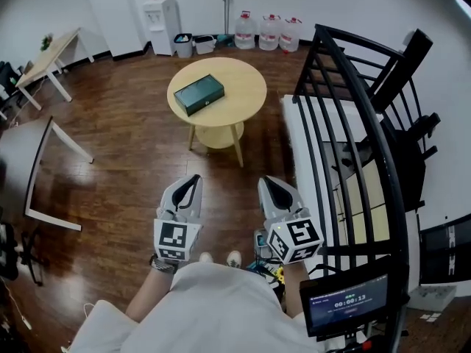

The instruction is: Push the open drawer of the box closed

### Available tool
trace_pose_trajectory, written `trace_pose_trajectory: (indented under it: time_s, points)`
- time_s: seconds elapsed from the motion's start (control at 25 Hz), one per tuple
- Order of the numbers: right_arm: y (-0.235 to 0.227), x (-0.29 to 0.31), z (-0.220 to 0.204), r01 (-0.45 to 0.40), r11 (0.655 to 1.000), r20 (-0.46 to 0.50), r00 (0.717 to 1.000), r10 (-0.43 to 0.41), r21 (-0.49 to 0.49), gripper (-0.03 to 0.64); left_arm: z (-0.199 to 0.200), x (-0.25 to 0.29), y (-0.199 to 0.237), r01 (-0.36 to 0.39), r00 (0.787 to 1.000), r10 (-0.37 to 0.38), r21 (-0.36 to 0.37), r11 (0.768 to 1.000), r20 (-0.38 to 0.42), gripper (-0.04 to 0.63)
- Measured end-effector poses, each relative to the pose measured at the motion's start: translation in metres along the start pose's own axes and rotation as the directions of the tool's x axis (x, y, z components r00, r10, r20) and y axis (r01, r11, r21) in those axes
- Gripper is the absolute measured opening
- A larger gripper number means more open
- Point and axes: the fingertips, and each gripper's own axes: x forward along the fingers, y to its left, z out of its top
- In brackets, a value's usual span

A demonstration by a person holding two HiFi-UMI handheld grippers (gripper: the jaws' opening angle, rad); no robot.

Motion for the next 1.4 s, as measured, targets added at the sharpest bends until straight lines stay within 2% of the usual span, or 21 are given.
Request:
trace_pose_trajectory:
  time_s: [0.24, 0.6, 0.92, 1.4]
  points:
    - [0.01, 0.0, -0.001, 0.036, 0.999, -0.016, 0.999, -0.036, -0.024, 0.003, -0.004, -0.009, 0.007, 0.029, 1.0, -0.029, -0.022, 0.999, 0.001, 0.006]
    - [0.033, 0.016, 0.001, 0.008, 0.998, -0.032, 0.999, -0.01, -0.062, 0.002, -0.003, -0.014, 0.023, 0.026, 1.0, -0.026, -0.024, 0.999, 0.015, 0.006]
    - [0.034, 0.03, -0.003, 0.012, 0.996, -0.067, 0.998, -0.018, -0.092, 0.002, -0.006, -0.008, 0.034, 0.033, 0.999, -0.033, -0.028, 0.999, 0.01, 0.006]
    - [0.039, 0.037, 0.001, 0.007, 0.988, -0.065, 0.998, -0.017, -0.154, 0.002, -0.007, -0.005, 0.039, 0.037, 0.999, -0.037, -0.044, 0.998, 0.004, 0.006]
